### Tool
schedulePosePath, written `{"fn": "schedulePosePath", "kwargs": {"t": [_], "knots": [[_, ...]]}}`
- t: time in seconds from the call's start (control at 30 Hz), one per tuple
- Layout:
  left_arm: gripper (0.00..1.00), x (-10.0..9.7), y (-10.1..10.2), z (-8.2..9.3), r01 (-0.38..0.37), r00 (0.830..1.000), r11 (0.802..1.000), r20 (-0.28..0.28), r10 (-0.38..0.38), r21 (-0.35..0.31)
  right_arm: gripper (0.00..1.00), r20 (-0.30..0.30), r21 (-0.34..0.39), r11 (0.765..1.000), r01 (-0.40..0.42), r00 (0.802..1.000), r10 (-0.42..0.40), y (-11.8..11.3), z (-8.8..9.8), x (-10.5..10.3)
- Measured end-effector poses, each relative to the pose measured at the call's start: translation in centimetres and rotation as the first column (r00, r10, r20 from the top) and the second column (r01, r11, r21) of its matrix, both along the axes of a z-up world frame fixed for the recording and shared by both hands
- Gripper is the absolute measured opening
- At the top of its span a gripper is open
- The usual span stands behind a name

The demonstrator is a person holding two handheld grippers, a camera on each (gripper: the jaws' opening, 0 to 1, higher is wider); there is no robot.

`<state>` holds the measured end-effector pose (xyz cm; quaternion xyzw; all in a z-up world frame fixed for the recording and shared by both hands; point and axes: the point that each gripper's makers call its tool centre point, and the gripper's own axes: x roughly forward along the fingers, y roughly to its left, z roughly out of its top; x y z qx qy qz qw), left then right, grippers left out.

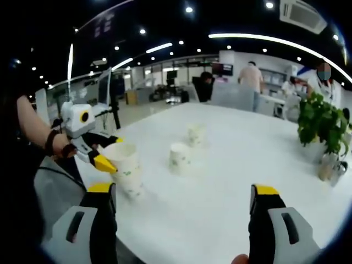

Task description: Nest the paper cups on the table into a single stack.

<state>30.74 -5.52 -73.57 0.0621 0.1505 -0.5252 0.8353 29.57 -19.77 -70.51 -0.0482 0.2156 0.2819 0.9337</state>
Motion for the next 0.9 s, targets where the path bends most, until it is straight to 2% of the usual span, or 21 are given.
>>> {"fn": "schedulePosePath", "kwargs": {"t": [0.33,0.67,0.9], "knots": [[0.43,0.0,0.3,-1.3,-0.005,1.0,0.999,0.001,0.005,0.046,1.0,-0.003,0.002,1.0,-0.004,1.0,0.004,0.1,-0.1,0.0],[0.44,0.1,0.5,-0.8,-0.009,1.0,0.999,0.006,0.009,0.049,0.99,-0.003,0.009,1.0,-0.006,1.0,0.006,0.4,-0.3,-0.1],[0.44,-0.3,0.7,-1.2,0.001,1.0,0.997,0.027,-0.004,0.079,0.99,-0.008,0.018,1.0,-0.001,1.0,0.001,0.4,-0.4,-0.1]]}}
